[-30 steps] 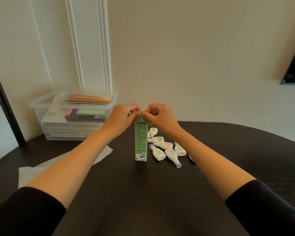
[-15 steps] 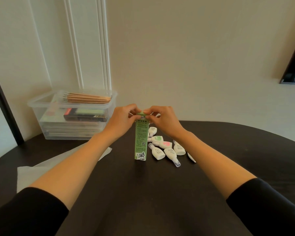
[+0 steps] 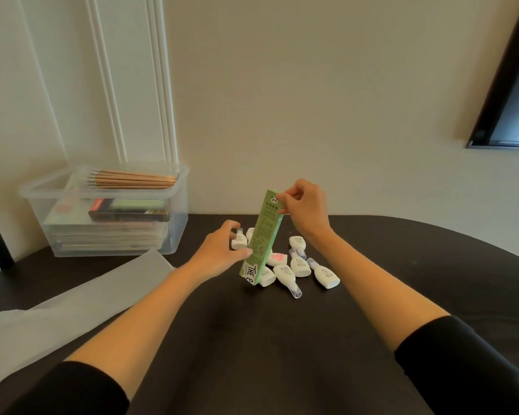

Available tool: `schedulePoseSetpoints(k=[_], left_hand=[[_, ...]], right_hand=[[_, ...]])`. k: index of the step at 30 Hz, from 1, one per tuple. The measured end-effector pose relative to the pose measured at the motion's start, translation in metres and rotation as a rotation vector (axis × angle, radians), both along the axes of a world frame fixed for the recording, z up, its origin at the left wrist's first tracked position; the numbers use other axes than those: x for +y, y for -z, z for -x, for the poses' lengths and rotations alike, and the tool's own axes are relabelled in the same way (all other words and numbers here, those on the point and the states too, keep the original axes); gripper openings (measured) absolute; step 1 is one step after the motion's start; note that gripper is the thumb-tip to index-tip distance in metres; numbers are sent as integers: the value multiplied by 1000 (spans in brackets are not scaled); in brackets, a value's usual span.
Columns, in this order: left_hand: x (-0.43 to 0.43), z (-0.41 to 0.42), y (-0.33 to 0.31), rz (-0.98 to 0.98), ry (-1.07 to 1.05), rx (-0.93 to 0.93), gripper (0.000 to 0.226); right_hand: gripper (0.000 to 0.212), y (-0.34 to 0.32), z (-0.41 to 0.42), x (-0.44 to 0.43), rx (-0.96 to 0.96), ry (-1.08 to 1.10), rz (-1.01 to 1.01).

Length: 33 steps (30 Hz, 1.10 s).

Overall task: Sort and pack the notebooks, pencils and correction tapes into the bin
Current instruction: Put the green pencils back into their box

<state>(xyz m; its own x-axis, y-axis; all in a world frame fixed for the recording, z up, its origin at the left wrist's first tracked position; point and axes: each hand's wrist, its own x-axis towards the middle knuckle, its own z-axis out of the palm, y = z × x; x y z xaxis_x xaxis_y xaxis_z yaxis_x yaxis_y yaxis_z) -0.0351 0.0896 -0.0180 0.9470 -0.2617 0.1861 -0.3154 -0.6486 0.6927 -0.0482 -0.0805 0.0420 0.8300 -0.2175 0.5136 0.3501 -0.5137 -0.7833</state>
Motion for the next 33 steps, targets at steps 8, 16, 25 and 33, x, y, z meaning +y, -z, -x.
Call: schedulePoseSetpoints(k=[8, 16, 25, 33], left_hand=[[-14, -14, -24, -105, -7, -83, 49], [18, -39, -67, -545, -255, -566, 48], [79, -88, -78, -428, -273, -600, 38], [125, -135, -97, -270, -492, -427, 41]], right_hand=[[26, -26, -16, -18, 89, 3, -737], [20, -52, -52, 3, 200, -116, -777], [10, -49, -100, 51, 417, -224, -671], [7, -37, -156, 100, 438, -290, -767]])
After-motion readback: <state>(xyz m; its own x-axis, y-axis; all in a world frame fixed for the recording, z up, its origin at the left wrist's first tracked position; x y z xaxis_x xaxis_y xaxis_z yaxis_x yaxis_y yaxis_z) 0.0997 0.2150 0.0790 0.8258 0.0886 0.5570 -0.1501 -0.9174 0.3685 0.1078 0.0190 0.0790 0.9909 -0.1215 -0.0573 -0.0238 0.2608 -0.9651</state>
